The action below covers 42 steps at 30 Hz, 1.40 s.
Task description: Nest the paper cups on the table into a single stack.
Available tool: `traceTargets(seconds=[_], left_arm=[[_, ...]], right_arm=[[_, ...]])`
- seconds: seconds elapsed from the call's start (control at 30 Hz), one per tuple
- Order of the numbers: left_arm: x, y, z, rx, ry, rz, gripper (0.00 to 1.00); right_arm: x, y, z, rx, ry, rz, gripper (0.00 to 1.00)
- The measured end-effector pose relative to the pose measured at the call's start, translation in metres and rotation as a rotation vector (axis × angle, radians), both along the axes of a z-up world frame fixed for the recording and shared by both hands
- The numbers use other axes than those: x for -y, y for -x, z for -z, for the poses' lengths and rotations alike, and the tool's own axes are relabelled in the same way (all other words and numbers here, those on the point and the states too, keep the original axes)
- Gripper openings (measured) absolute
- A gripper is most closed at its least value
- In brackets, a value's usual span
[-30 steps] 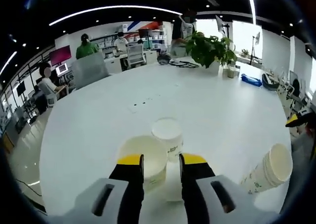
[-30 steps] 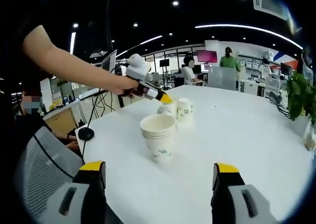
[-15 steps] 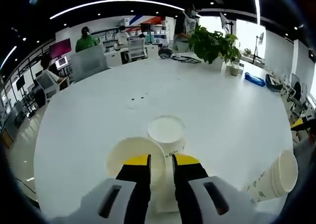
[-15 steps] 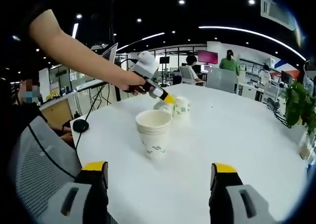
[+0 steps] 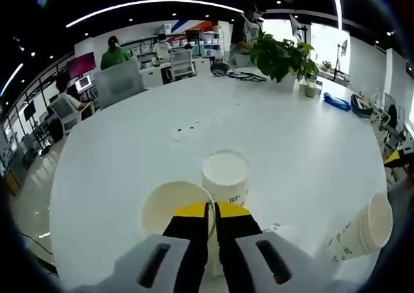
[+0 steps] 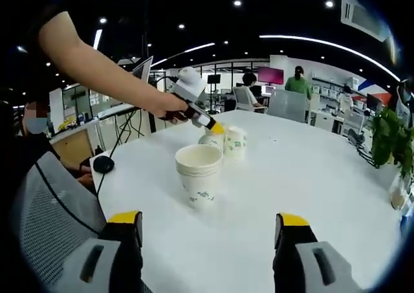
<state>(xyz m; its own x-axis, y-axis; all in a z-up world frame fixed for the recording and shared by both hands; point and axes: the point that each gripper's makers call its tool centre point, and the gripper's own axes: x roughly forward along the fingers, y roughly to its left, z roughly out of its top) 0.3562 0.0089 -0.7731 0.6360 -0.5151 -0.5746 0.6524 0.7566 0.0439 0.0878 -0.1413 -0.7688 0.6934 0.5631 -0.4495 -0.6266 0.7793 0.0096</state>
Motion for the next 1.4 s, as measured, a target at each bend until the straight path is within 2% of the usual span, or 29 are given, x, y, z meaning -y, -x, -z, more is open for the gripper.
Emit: traceTargets(seconds=[0.07,0.23,0.33,0.6,0.8,1.23,1.37,1.4], left_arm=[[-0.006,-0.004,0.000,0.003,-0.001,-0.006,0.00],[-0.014,0.001,-0.003,0.015,-0.016,-0.023,0.00],[-0.022,0.001,-0.006,0.043,-0.055,-0.024,0.00],[-0.029,0.005,-0.021,0.088,-0.039,-0.036,0.00],[-0.040,0.016,-0.037,0.104,-0.034,-0.044,0.00],[-0.042,0.045,-0.067,0.163,-0.054,-0.006,0.00],[-0.045,0.051,-0.079,0.176,-0.037,-0.020,0.00],[-0.047,0.053,-0.081,0.176,-0.040,-0.043,0.00]], right_arm=[[0.000,0.000,-0.001,0.003,-0.004,0.001,0.85],[0.000,0.000,-0.001,0.005,-0.007,-0.001,0.84],[-0.001,0.000,-0.003,0.009,-0.008,-0.004,0.84],[-0.003,0.001,-0.005,0.017,-0.015,-0.014,0.85],[-0.005,0.001,-0.007,0.023,-0.020,-0.020,0.86],[-0.010,0.005,-0.004,0.014,-0.013,-0.044,0.89],[-0.011,0.006,-0.006,0.017,-0.016,-0.045,0.89],[-0.011,0.005,-0.006,0.017,-0.018,-0.044,0.90]])
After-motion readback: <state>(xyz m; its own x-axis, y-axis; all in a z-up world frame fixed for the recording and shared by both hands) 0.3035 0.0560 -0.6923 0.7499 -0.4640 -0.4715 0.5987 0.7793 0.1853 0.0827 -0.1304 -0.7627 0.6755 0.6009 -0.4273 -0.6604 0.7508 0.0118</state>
